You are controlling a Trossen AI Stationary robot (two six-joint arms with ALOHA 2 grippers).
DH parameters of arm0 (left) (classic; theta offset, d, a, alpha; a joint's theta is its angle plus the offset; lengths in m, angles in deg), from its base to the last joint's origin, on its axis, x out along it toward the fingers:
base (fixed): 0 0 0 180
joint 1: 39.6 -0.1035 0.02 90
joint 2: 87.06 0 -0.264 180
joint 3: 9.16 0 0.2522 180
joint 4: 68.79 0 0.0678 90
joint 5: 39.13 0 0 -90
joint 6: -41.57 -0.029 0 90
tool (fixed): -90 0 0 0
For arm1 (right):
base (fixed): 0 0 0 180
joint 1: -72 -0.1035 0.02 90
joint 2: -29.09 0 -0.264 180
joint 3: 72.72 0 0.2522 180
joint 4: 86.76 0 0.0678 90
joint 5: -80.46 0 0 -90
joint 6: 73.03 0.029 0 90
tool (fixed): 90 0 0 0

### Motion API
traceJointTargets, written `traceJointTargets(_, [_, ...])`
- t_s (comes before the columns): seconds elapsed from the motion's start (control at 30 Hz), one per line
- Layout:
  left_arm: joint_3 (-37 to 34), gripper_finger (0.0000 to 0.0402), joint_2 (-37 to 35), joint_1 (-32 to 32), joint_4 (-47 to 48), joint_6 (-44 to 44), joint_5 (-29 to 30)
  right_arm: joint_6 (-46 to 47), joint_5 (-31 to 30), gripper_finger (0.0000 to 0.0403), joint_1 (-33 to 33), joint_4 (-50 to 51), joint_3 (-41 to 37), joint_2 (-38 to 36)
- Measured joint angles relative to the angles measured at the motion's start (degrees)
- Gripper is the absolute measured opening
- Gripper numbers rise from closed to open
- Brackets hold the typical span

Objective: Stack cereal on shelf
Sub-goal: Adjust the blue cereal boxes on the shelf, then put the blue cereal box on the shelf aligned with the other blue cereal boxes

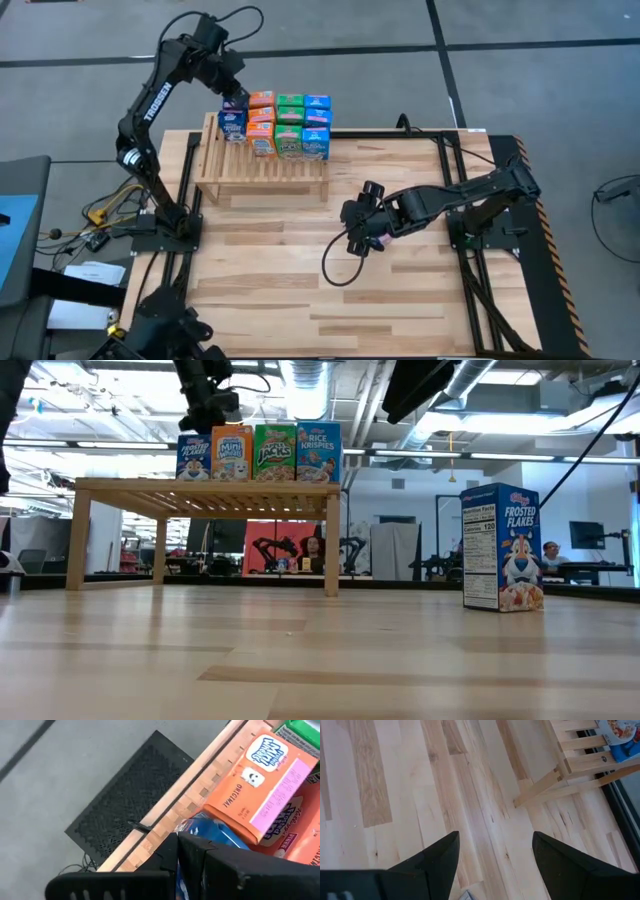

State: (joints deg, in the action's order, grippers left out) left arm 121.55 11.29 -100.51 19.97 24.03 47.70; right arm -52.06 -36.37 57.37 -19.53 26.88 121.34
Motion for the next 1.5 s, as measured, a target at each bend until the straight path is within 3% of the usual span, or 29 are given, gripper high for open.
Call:
traceJointTargets(0.27, [5.73,0.0009,-3.42,0.92,0.09,-1.19,-0.11,-3.4,0.2,0.0276,0.11,1.86,-0.1,-0.41])
traceJointTargets(0.37, [8.54,0.0039,-5.97,2.05,1.59,-3.7,-6.2,-6.53,3.9,0.0276,0.68,3.24,-0.02,-1.52])
traceJointTargets(0.5, [9.42,0.0108,-10.78,4.57,1.38,-4.46,-12.61,-7.52,11.45,0.0282,2.19,7.34,0.0,-3.29])
traceJointTargets(0.7, [9.49,0.0231,-16.65,11.14,4.62,-2.1,-6.18,-11.22,18.37,0.0331,1.19,21.11,0.0,-3.6])
traceJointTargets(0.87, [9.46,0.0292,-19.58,16.12,7.92,3.83,0.69,-19.88,19.74,0.0377,-1.69,22.77,-0.03,-3.05])
traceJointTargets(1.03, [9.46,0.031,-21.12,18.92,10.51,6.75,1.51,-22.54,19.61,0.0393,-2.54,22.51,-0.88,-2.01])
traceJointTargets(1.27, [9.44,0.0311,-21.15,20.44,12.14,8.96,2.88,-22.67,14.49,0.0387,-0.46,18.68,-10.03,-1.81])
traceJointTargets(1.5, [9.42,0.0311,-21.14,20.44,12.14,9.22,3.01,-24.26,17.71,0.0386,2.79,13.39,-14.52,-1.88])
